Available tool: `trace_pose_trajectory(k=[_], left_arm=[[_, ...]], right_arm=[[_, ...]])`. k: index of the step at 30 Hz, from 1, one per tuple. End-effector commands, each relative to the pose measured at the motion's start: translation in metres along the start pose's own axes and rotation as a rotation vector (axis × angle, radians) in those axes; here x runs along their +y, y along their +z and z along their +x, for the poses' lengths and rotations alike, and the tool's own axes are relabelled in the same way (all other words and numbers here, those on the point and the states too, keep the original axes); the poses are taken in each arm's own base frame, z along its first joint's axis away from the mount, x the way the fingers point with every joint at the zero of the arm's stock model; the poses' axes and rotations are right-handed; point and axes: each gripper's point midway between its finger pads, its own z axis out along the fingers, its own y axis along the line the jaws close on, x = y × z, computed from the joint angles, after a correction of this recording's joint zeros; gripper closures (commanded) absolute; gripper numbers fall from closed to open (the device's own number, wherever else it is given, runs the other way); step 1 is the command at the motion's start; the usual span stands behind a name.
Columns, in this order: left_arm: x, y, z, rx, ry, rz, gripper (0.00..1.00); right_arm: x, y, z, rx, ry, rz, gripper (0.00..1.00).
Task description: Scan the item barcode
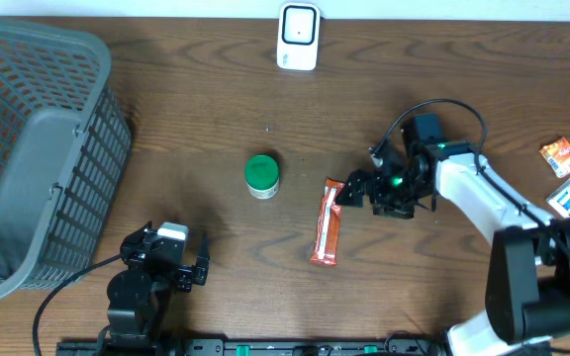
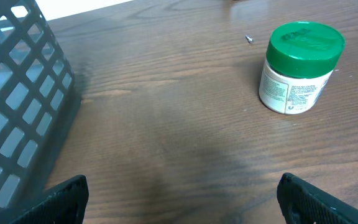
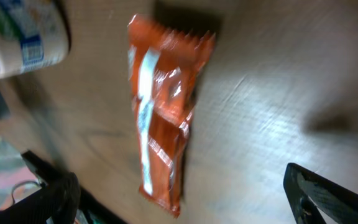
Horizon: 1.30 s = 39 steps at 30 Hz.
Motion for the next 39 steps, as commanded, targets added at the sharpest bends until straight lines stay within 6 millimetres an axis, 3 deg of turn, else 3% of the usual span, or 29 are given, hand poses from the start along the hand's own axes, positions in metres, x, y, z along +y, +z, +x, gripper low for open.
trace_pose_trajectory(k=[1, 8, 14, 18, 23, 27, 32, 39], left_arm=[[-0.002, 0.002, 0.007, 0.019, -0.012, 0.009, 0.02], [-0.002, 0.002, 0.007, 0.019, -0.012, 0.009, 0.02], [-0.002, 0.002, 0.007, 0.019, -0.011, 0.009, 0.02], [-0.002, 0.002, 0.007, 0.019, -0.011, 0.009, 0.02], [-0.002, 0.002, 0.007, 0.019, -0.011, 0.009, 0.02], [-0.002, 0.002, 0.007, 0.019, -0.011, 0.009, 0.02], [-0.002, 0.002, 0.007, 0.019, -0.011, 0.009, 0.02], [-0.002, 0.002, 0.007, 0.019, -0.012, 0.009, 0.02]], right_arm=[[-0.005, 0.015, -0.002, 0.04, 0.004, -0.067, 0.01], [-0.043, 0.079, 0.004, 0.164, 0.089, -0.065, 0.01], [-0.071, 0.107, 0.021, 0.246, 0.142, -0.024, 0.05], [-0.1, 0.111, 0.035, 0.281, 0.162, 0.117, 0.07], [-0.114, 0.112, 0.032, 0.254, 0.156, 0.189, 0.05], [-0.116, 0.115, 0.013, 0.177, 0.158, 0.195, 0.07], [-0.15, 0.107, -0.004, 0.078, 0.2, 0.387, 0.05], [-0.152, 0.108, -0.02, 0.015, 0.172, 0.393, 0.05]])
